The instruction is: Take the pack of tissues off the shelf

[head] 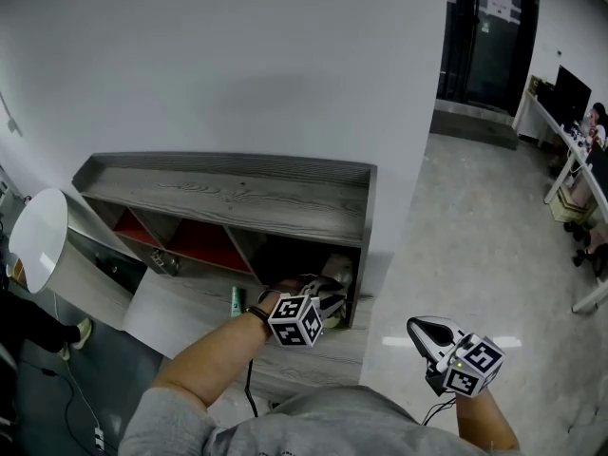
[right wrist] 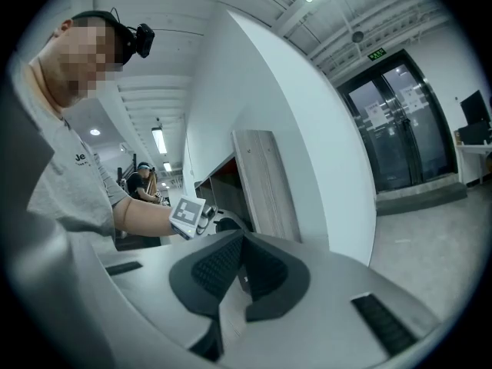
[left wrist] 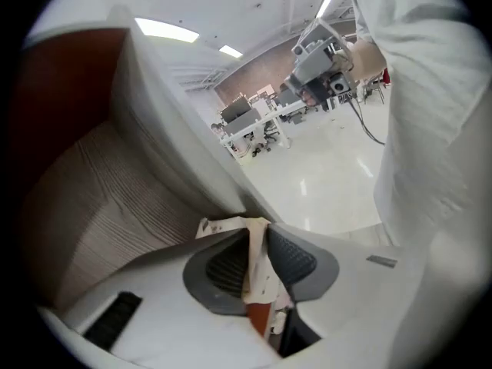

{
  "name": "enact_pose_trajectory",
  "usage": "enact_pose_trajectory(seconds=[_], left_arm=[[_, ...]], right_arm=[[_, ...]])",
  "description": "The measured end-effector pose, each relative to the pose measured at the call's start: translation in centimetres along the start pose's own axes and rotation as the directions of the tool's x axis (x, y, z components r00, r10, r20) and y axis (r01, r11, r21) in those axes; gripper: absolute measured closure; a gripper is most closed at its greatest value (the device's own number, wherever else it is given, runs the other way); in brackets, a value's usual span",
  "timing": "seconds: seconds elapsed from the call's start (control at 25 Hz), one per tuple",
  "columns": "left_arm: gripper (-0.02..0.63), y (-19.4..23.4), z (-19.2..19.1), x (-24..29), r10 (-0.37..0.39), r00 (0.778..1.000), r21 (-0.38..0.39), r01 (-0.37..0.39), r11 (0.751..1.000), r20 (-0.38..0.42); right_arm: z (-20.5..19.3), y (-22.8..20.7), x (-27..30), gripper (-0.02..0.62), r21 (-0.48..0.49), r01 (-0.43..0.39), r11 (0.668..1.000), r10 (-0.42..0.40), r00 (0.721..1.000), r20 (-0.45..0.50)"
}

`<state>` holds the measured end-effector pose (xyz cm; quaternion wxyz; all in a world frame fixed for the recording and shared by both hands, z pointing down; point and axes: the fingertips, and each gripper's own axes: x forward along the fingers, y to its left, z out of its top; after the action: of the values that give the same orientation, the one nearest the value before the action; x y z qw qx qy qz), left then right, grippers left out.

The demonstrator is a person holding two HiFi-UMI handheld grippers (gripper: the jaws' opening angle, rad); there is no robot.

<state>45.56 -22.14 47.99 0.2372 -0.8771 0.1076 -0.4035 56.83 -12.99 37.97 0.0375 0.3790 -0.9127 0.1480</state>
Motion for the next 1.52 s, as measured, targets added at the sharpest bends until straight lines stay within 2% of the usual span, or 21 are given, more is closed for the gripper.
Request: enact_pose_trajectory(seconds=[0.2, 0.4, 0.56, 0.72, 0.88, 1.08, 1.28, 1.52], left_arm=[[0.491, -4.8, 1.6, -3.0, 0.018, 1.0, -0.046, -0.017, 0.999, 0.02], [0.491, -10.1, 0.6, -5.2, 0.054, 0.999, -0.143, -0.052, 0.988, 0.01], [0.491, -13.5, -2.0, -7.1, 0.097, 0.994, -0.221, -0.104, 0.97, -0.04], [0.491, -16.1, -5.5, -10.0, 0.146, 0.984, -0.311, -0.17, 0.935, -0.099], [0.491, -17.6, -9.9, -13.0, 0.2, 0.969, -0.39, -0.243, 0.888, -0.147], [0.491, -18.6, -17.1, -17.4, 0.25, 0.95, -0.443, -0.308, 0.842, -0.186], [0.491, -18.7, -25.7, -22.2, 0.264, 0.944, -0.473, -0.328, 0.818, -0.199], [0.491, -18.4, -38.1, -29.5, 0.283, 0.93, -0.488, -0.364, 0.794, -0.233]], right_arm=[[-0.4, 0.8, 1.3, 0.577, -0.032, -0.098, 0.995, 0.096, 0.994, -0.047], [-1.8, 2.5, 4.4, 0.577, -0.041, -0.209, 0.977, 0.203, 0.973, -0.107], [-3.6, 5.2, 8.1, 0.577, -0.047, -0.31, 0.95, 0.301, 0.943, -0.145], [-4.9, 9.2, 12.6, 0.577, -0.059, -0.408, 0.911, 0.391, 0.9, -0.192], [-6.7, 13.5, 17.3, 0.577, -0.051, -0.487, 0.872, 0.464, 0.856, -0.23], [-8.8, 20.0, 24.0, 0.577, -0.061, -0.541, 0.839, 0.505, 0.814, -0.287], [-10.6, 26.3, 33.0, 0.577, -0.058, -0.557, 0.829, 0.516, 0.8, -0.308], [-12.3, 34.5, 45.3, 0.577, -0.069, -0.551, 0.832, 0.51, 0.807, -0.298]])
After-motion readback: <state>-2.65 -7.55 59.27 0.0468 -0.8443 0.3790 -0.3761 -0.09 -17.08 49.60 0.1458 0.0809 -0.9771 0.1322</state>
